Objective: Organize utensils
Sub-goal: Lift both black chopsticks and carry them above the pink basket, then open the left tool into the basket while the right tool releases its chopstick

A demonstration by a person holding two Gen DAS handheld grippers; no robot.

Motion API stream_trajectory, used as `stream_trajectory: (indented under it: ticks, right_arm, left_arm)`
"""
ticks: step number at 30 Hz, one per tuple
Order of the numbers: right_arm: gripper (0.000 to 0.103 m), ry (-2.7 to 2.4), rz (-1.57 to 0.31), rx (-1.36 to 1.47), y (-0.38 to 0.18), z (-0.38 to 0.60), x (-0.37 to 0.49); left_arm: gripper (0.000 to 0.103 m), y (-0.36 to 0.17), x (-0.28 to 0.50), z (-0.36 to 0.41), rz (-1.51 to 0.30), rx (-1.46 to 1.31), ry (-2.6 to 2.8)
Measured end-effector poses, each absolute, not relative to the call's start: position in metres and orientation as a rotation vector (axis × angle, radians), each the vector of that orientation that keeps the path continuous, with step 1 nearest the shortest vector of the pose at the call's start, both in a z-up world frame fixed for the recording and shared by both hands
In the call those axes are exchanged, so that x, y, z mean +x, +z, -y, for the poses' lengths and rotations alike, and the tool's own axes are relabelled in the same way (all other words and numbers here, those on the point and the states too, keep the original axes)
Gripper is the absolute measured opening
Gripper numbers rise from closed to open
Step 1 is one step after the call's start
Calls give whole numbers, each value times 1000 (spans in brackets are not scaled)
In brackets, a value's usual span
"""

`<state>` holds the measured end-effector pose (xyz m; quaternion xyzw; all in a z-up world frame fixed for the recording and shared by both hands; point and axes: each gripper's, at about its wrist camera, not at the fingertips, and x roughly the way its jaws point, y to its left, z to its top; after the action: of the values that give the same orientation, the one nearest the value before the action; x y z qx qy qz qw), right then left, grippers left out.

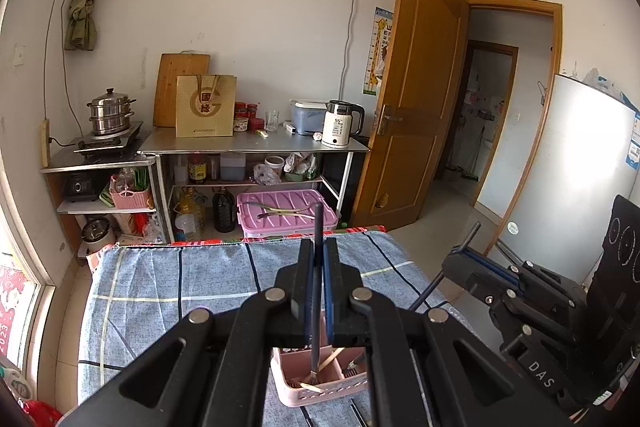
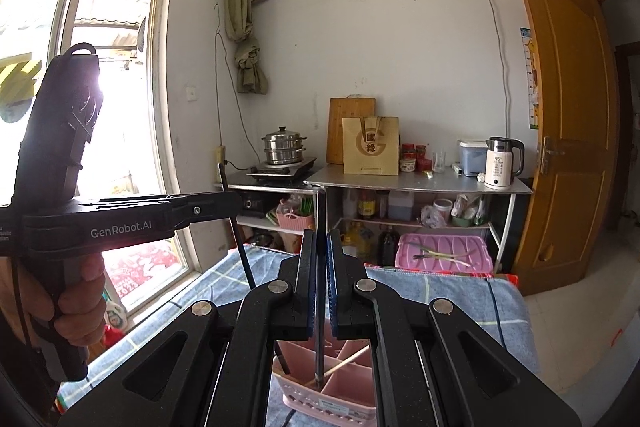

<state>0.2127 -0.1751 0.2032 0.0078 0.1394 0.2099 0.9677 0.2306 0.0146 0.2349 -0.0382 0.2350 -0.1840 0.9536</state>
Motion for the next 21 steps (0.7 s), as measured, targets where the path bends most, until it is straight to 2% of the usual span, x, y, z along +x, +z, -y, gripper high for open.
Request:
stream_trajectory:
  ticks: [15,21]
  right_arm:
    - [5,413,-426,36,151,173,247]
    - [5,409,-473,50,138,177,253]
  left_arm:
    - [5,164,272,-21,-643,-121,-367]
    - [6,149,273,-26,-658,-138,-364]
